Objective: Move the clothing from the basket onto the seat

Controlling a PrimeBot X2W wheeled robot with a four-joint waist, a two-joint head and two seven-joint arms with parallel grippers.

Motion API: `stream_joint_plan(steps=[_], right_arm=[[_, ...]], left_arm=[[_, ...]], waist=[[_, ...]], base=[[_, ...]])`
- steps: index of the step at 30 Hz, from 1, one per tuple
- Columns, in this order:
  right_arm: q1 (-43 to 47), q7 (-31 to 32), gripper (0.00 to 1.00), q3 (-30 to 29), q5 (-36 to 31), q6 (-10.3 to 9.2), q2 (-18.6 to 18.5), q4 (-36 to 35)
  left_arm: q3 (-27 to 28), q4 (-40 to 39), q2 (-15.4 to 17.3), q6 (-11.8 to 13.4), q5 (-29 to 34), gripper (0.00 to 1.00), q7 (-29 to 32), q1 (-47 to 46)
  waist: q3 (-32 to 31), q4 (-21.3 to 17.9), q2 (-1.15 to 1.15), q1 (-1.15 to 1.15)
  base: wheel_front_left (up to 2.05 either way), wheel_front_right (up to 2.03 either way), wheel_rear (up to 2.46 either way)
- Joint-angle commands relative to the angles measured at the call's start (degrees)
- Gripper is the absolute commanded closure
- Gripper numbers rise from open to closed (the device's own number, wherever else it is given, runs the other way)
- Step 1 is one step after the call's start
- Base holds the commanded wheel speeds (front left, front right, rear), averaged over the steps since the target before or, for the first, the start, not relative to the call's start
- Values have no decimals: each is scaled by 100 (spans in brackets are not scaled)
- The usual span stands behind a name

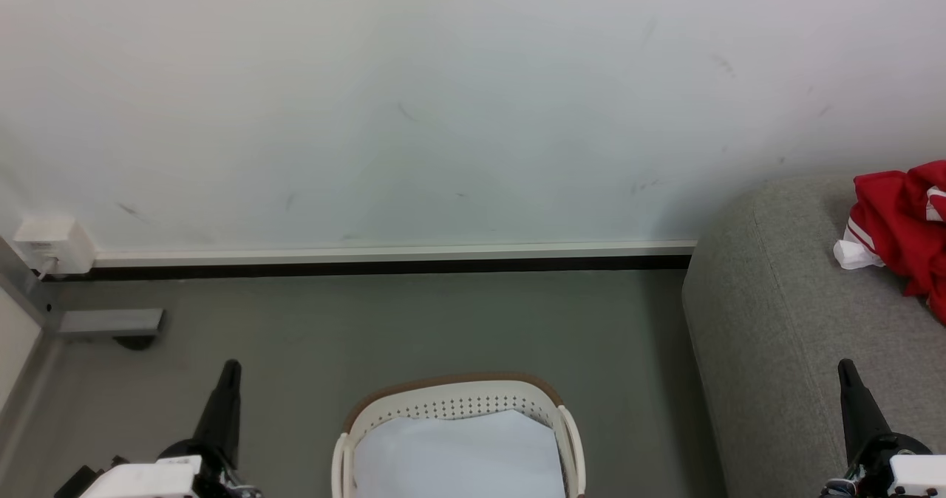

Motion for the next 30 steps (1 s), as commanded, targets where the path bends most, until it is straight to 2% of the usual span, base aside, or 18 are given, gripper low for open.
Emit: stream_joint_plan(steps=[1,30], right_arm=[[-72,14,100,-23,10,-12,-43,-34],[-72,14,100,-23,10,-12,-43,-34]], left_arm=[[9,-14,40,-35,-83,100,22,-48],[8,-15,40,-35,-83,100,22,-48]], waist=[[0,0,0,0],[0,0,0,0]], base=[[0,0,0],[0,0,0]])
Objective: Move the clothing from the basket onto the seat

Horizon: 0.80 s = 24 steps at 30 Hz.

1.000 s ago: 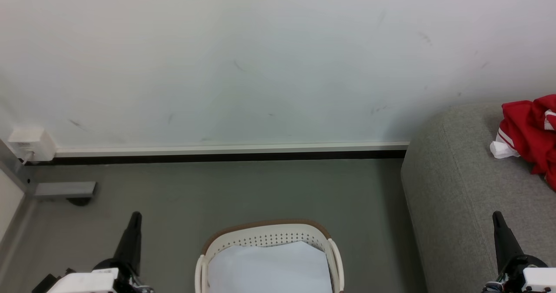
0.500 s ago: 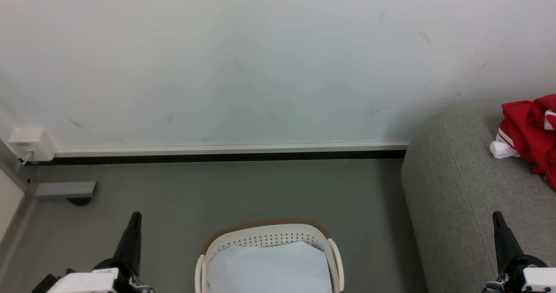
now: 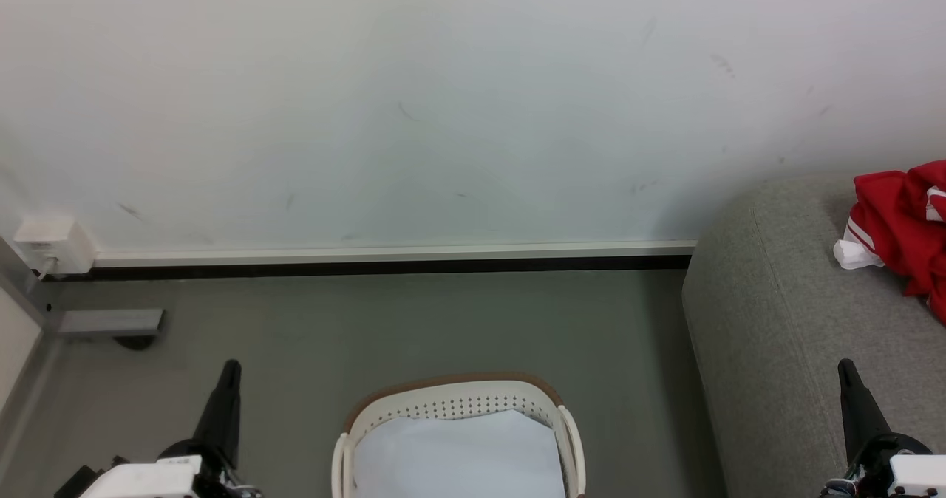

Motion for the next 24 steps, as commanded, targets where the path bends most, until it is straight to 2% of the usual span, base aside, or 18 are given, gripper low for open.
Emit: stream_joint_plan(steps=[1,24], right_arm=[[-72,15,100,-23,10,-12,-43,-34],[-72,14,100,-23,11,-12,-43,-34]], left_arm=[[8,-15,40,-35,-83,100,22,-48],[8,-16,40,-35,-84,100,21,-48]], waist=[[0,0,0,0],[0,0,0,0]], base=[[0,0,0],[0,0,0]])
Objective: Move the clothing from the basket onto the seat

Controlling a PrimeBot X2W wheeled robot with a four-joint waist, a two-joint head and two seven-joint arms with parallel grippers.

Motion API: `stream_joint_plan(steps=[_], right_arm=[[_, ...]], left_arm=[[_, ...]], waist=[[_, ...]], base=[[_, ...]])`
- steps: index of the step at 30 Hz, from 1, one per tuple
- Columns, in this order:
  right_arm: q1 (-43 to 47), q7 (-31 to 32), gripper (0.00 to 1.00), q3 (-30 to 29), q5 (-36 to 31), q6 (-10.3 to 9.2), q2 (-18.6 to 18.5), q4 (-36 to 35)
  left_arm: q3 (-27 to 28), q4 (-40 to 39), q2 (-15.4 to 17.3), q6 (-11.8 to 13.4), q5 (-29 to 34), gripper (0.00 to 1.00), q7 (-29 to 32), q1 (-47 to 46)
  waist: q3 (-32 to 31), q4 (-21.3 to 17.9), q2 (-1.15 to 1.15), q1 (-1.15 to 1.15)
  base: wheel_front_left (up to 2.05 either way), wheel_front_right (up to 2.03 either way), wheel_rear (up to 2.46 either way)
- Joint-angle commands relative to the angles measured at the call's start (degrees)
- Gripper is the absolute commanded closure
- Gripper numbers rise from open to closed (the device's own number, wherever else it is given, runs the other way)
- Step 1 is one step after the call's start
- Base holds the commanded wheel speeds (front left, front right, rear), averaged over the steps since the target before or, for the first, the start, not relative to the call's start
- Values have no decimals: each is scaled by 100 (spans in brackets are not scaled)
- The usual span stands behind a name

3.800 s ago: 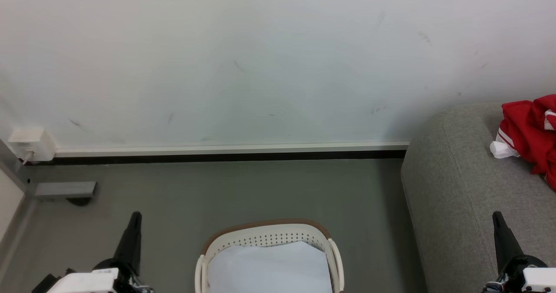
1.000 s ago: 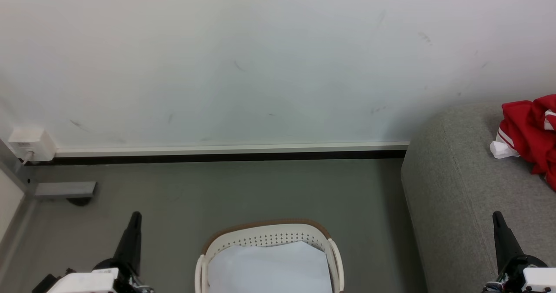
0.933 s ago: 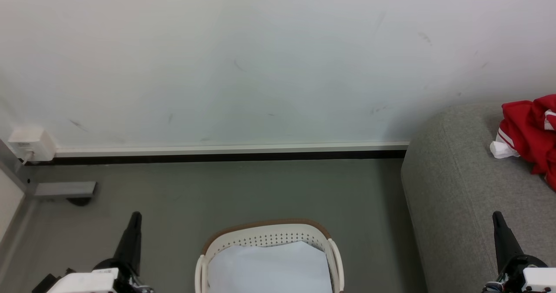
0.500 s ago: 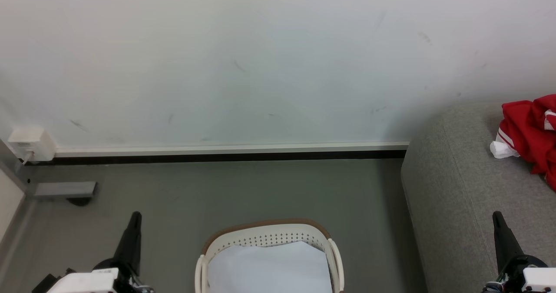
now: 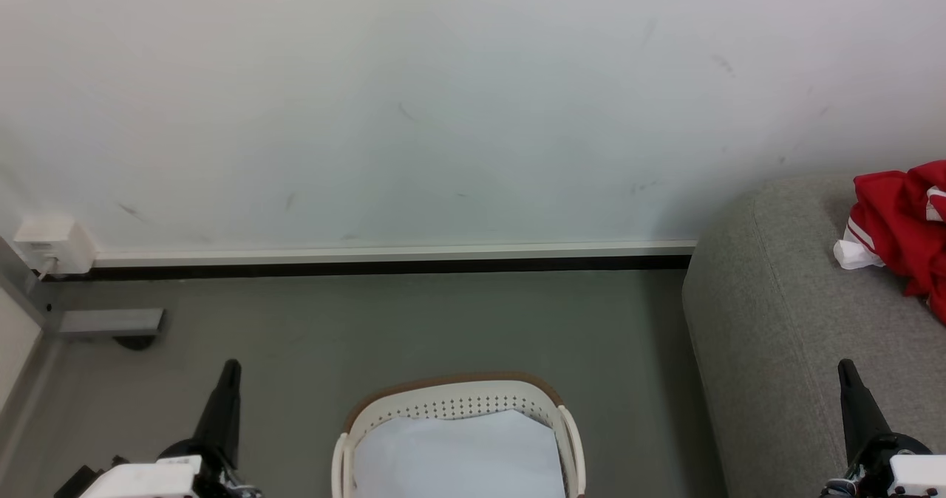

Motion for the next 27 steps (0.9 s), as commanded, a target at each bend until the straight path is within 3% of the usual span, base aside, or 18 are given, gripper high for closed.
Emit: stream_joint_plan(steps=[1,27], right_arm=[[-71,14,100,-23,11,-12,-43,-34],[-71,13,100,-22,11,-12,-43,-34]], left_arm=[[8,-16,40,-35,-84,100,21,-48],[8,-16,40,-35,-84,100,21,-48]], waist=[[0,0,0,0],[0,0,0,0]], base=[[0,0,0],[0,0,0]])
